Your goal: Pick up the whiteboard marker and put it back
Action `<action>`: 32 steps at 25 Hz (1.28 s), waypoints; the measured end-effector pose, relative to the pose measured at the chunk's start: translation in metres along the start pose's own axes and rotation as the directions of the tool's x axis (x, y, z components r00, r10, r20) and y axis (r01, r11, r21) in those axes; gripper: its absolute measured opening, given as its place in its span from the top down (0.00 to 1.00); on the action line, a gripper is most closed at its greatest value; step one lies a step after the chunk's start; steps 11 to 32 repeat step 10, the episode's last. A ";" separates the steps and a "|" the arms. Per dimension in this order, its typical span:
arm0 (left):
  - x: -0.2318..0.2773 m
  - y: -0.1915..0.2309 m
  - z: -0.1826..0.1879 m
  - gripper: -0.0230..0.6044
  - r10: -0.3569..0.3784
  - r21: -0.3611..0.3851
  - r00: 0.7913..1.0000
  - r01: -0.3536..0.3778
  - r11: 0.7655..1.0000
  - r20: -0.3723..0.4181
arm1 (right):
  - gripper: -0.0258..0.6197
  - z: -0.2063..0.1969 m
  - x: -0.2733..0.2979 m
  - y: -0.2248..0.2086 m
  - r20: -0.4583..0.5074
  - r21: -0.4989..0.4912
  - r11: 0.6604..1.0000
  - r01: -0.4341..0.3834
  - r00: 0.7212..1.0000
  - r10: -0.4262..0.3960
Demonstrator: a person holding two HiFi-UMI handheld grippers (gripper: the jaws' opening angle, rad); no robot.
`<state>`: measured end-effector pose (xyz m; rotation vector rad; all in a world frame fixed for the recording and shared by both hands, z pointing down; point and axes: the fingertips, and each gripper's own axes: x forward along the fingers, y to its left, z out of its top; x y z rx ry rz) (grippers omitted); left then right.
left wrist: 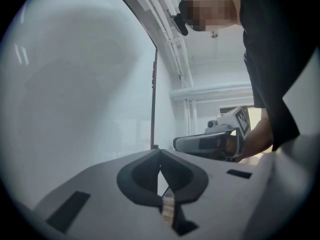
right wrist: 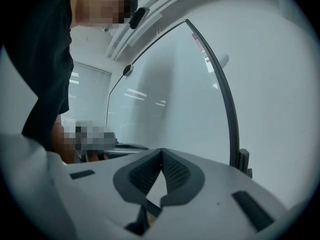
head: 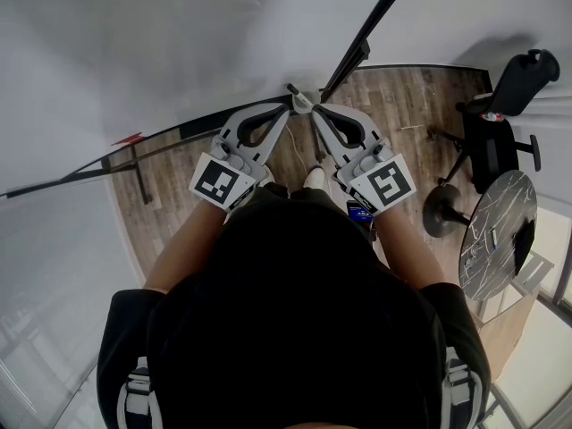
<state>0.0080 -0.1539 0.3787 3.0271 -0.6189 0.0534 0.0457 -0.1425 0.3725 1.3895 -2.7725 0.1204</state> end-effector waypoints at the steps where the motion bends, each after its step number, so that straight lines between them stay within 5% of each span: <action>1: 0.000 -0.001 -0.001 0.96 -0.003 -0.001 1.000 0.003 1.000 0.004 | 0.96 0.000 0.000 0.000 0.000 0.000 1.000 -0.001 1.000 0.001; 32: 0.003 -0.005 -0.002 0.96 -0.012 0.002 1.000 0.012 1.000 -0.001 | 0.96 -0.004 -0.002 0.002 -0.013 -0.005 1.000 -0.014 1.000 0.013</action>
